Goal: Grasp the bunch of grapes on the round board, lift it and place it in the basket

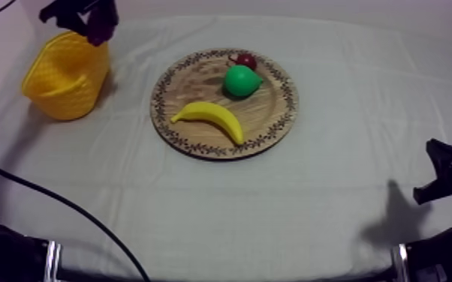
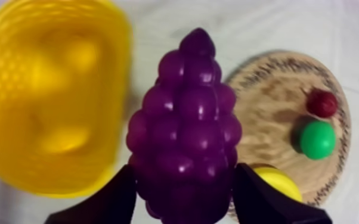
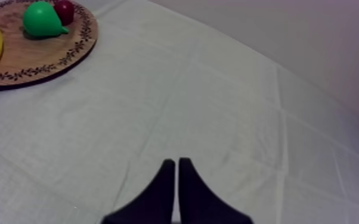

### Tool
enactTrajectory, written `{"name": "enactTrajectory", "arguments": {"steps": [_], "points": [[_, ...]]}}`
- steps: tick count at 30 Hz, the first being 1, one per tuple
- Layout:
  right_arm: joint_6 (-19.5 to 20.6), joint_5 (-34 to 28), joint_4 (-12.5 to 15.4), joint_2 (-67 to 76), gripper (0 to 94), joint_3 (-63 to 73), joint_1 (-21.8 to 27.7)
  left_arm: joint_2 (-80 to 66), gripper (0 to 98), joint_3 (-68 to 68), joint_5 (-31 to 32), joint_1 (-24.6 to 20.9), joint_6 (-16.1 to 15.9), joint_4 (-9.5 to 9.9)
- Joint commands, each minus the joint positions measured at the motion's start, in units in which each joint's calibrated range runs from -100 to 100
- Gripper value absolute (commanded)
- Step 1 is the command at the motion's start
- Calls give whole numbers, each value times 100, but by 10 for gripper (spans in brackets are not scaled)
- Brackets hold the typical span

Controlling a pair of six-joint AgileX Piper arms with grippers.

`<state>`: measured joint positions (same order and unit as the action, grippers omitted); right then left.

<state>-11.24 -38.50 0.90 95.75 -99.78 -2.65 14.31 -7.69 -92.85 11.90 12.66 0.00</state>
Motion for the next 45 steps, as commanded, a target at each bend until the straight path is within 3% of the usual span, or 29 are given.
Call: {"name": "enactTrajectory", "arguments": {"steps": [1, 10, 18, 41, 45], "points": [[-2, -4, 1, 0, 3, 0, -3, -35, 477, 36, -9, -297, -51, 12], [-2, -4, 1, 0, 3, 0, -3, -192, 481, 212, -70, -937, -197, 176], [-2, -4, 1, 0, 3, 0, -3, -201, 481, 215, -145, -1248, -269, 257], [-2, -4, 1, 0, 3, 0, -3, 1156, 478, 356, 265, -1132, -278, 212], [-2, -4, 1, 0, 3, 0, -3, 1392, 548, 326, 351, -1110, -286, 189]]}}
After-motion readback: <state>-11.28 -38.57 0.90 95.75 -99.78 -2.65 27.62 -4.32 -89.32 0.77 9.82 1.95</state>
